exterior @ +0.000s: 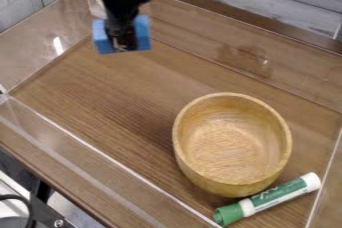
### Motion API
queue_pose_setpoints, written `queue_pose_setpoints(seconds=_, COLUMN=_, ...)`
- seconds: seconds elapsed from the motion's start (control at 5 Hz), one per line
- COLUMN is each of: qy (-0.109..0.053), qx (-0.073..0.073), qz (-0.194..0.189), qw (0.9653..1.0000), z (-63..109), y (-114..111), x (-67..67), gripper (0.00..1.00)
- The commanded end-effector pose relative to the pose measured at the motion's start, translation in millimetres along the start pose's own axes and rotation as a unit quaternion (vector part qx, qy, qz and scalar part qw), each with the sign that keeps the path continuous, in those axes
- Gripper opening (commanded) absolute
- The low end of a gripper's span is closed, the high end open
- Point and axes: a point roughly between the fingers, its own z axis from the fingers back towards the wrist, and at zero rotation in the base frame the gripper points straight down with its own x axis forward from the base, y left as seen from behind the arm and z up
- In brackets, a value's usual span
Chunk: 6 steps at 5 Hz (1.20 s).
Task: Put the blue block in the brown bowl
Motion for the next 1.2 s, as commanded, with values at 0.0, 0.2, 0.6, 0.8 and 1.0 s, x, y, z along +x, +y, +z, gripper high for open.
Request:
queue_pose_setpoints(seconds=0.0, qy=-0.011, qx=0.021, qz=0.015, qw=0.9996, z=16.0, y=-11.3, x=19.7, gripper=0.00)
queue_pose_setpoints(seconds=0.2, qy=-0.017, qx=0.024, qz=0.023, qw=0.9993, z=23.8, y=-26.4, x=30.3, gripper=0.00)
queue_pose_setpoints(seconds=0.6, qy=-0.031, qx=0.038, qz=0.052, qw=0.9974, z=34.9, y=-63.7, x=60.2, gripper=0.00)
queue_pose_setpoints(seconds=0.8, qy=-0.038, qx=0.045, qz=0.063, qw=0.9963, z=36.8, y=-82.4, x=76.7, gripper=0.00)
queue_pose_setpoints(seconds=1.0, qy=-0.051, qx=0.049, qz=0.068, qw=0.9952, z=37.9, y=-98.6, x=86.0, gripper=0.00)
